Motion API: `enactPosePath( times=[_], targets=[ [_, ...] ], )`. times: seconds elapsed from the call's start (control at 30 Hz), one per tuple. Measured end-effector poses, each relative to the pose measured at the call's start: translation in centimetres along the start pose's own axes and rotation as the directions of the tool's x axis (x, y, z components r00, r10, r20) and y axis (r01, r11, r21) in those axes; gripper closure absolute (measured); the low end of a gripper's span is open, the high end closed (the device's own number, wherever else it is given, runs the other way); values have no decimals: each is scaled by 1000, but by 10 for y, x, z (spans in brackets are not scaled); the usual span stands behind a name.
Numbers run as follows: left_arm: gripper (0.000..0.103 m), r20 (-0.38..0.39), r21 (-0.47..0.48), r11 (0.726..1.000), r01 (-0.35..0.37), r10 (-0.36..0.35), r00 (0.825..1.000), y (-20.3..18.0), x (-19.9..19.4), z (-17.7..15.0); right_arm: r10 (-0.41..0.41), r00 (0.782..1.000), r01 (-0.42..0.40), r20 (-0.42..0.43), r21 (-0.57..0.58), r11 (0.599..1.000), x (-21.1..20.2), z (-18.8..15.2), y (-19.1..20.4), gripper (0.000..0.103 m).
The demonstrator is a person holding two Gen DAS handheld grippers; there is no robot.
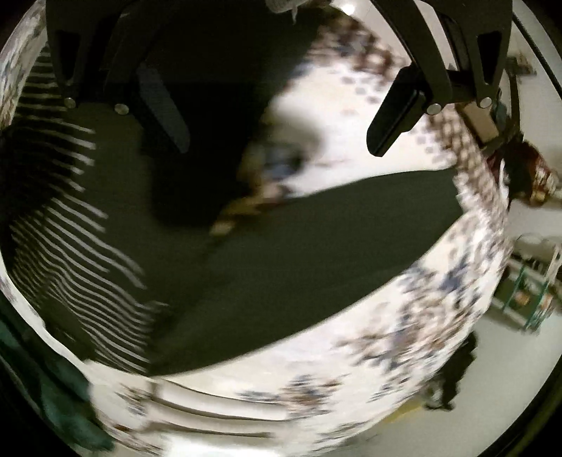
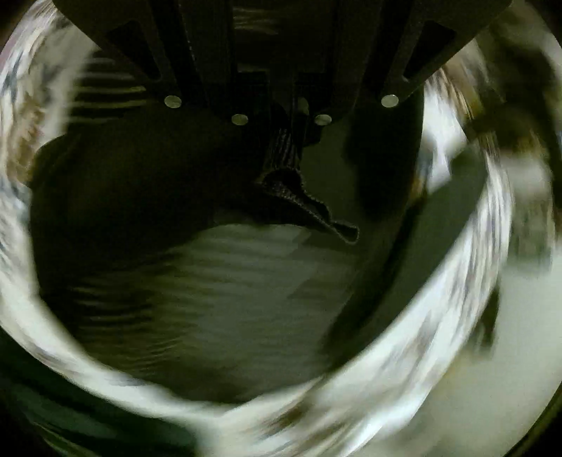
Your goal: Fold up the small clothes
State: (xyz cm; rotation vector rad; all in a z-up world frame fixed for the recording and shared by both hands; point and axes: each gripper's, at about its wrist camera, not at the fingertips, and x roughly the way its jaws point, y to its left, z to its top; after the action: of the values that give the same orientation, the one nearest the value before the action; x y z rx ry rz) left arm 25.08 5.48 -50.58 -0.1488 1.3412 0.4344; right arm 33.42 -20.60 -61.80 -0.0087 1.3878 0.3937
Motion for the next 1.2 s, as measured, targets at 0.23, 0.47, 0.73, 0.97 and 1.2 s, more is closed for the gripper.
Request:
enactPosePath(
  times=[0.23, 0.47, 0.73, 0.97, 1.2],
  targets=[
    [0, 10, -37, 995, -98, 98, 995, 86, 15, -9, -80, 977, 27, -198, -257, 966, 79, -99, 128, 95],
    [0, -81, -181, 983, -31, 16, 997, 142, 52, -6, 6, 950, -57, -313, -153, 987, 90, -115, 125, 46],
    [0, -79, -581, 796, 169, -261, 962, 238, 87, -24, 149, 978, -81, -147, 390, 917, 38, -100, 27, 28],
    [18, 34, -809, 527, 261, -402, 915, 291, 153, -23, 51, 995, 15, -83, 655, 756, 14, -80, -90, 28],
    [97, 57, -721, 666, 194, -222, 973, 285, 118, 10, 10, 997, 42, -71, 699, 714, -8, -88, -128, 28]
  ],
)
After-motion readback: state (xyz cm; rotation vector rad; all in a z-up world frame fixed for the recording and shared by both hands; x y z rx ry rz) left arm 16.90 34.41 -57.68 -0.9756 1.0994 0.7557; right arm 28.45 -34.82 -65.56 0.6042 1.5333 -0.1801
